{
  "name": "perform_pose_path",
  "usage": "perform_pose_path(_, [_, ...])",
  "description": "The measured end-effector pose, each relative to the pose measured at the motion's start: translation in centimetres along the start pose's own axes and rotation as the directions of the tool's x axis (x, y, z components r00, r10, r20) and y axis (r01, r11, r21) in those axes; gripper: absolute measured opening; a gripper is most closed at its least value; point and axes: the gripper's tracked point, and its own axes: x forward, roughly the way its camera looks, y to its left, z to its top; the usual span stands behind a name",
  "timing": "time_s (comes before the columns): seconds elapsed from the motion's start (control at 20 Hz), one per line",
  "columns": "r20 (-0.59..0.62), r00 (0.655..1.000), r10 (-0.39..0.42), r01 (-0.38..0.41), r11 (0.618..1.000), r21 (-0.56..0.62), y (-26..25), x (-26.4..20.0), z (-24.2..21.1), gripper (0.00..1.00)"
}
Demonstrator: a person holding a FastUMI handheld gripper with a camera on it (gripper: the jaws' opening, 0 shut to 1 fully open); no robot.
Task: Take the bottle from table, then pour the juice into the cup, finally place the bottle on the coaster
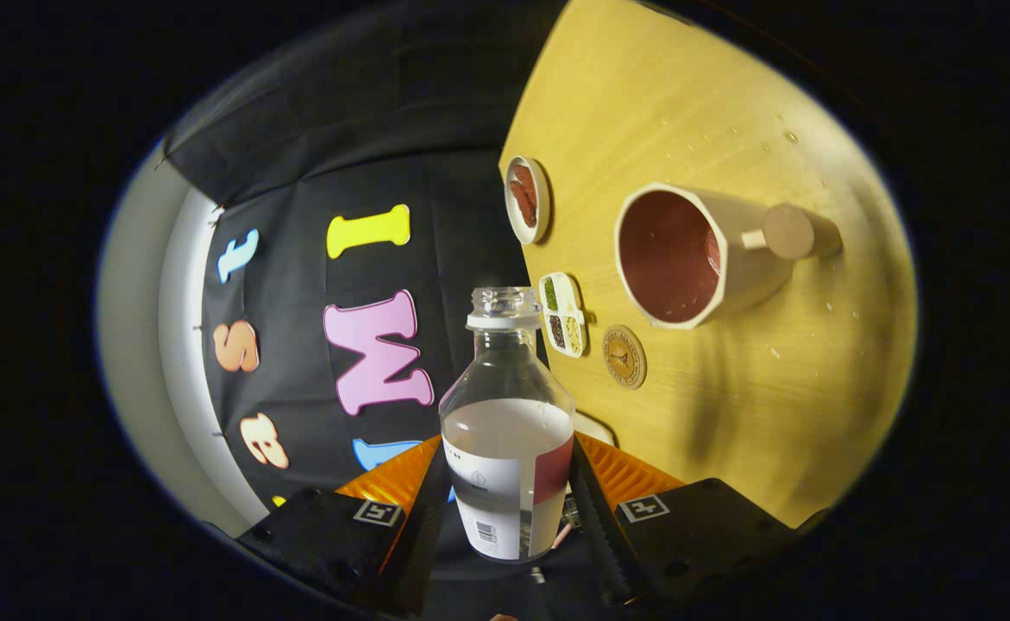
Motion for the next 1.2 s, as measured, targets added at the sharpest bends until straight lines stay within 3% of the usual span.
perform_pose_path(0.1, [0.024, 1.000, -0.012, 0.015, 0.989, -0.150, 0.1, -0.3, -0.1, 0.76])
perform_pose_path(0.2, [0.052, 0.998, -0.022, 0.037, 0.952, -0.305, 0.6, -0.4, -0.3, 0.76])
perform_pose_path(0.35, [0.127, 0.992, 0.012, 0.054, 0.864, -0.501, 2.6, -0.4, 0.4, 0.76])
perform_pose_path(0.55, [0.200, 0.976, 0.083, 0.080, 0.719, -0.691, 5.8, 0.5, 0.1, 0.76])
perform_pose_path(0.85, [0.227, 0.964, 0.139, 0.137, 0.470, -0.872, 8.8, 3.6, -1.7, 0.76])
perform_pose_path(1.05, [0.238, 0.956, 0.170, 0.168, 0.347, -0.923, 9.2, 6.2, -2.7, 0.76])
perform_pose_path(1.2, [0.267, 0.943, 0.197, 0.208, 0.279, -0.937, 9.3, 7.3, -2.6, 0.76])
